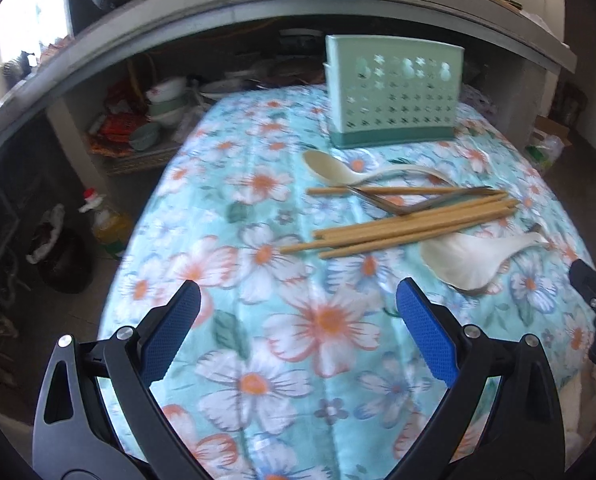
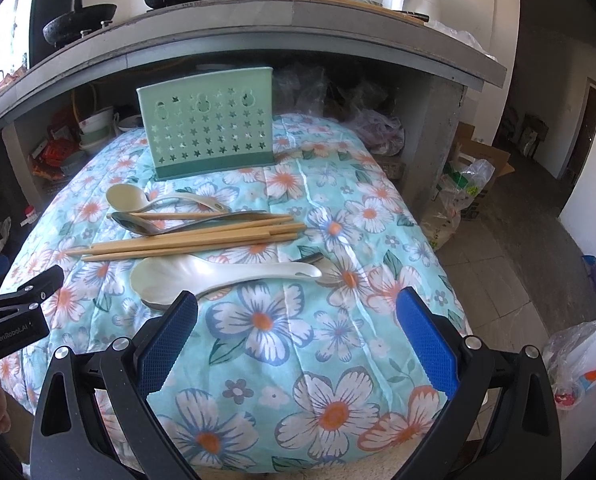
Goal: Organize utensils
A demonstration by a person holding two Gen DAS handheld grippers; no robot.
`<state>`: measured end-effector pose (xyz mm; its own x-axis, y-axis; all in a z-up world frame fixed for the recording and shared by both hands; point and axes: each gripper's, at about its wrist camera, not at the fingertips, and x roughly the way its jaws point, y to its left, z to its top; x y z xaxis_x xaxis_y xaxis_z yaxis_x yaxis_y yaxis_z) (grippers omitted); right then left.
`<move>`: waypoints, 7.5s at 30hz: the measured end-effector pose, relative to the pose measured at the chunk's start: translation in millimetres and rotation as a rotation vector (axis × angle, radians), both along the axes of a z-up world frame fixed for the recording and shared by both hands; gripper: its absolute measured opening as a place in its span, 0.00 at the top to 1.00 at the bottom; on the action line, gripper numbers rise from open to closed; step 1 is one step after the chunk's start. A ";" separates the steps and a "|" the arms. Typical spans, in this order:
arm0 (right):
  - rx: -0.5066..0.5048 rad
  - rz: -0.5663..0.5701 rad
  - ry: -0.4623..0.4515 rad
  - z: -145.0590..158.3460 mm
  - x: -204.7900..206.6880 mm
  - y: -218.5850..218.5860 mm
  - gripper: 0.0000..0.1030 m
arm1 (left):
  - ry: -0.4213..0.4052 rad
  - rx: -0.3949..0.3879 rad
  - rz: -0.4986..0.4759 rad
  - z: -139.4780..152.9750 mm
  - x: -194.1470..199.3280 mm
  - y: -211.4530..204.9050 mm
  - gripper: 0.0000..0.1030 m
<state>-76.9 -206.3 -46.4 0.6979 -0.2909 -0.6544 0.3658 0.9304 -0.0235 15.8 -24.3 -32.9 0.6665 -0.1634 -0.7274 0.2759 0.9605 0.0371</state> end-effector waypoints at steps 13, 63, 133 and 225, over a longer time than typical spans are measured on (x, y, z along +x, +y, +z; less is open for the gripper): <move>-0.023 -0.023 0.014 -23.7 8.1 -21.3 0.06 | 0.076 -0.212 -0.221 -5.4 9.9 -24.8 0.08; 0.074 0.106 -0.017 -35.8 -2.3 -12.5 0.11 | 0.445 -0.630 -0.200 -38.0 53.1 -5.7 0.97; 0.184 0.280 -0.279 77.4 12.6 -15.8 0.97 | -0.085 -0.710 -0.006 103.3 116.2 100.3 0.99; 0.358 0.488 -0.178 67.0 162.3 -41.0 0.58 | -0.071 -0.304 0.127 24.9 132.5 75.9 0.19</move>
<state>85.4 -247.2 20.6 0.8022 0.3042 -0.5138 -0.1335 0.9301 0.3422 148.3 51.6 -8.1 0.7428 -0.2777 -0.6092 0.1599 0.9572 -0.2414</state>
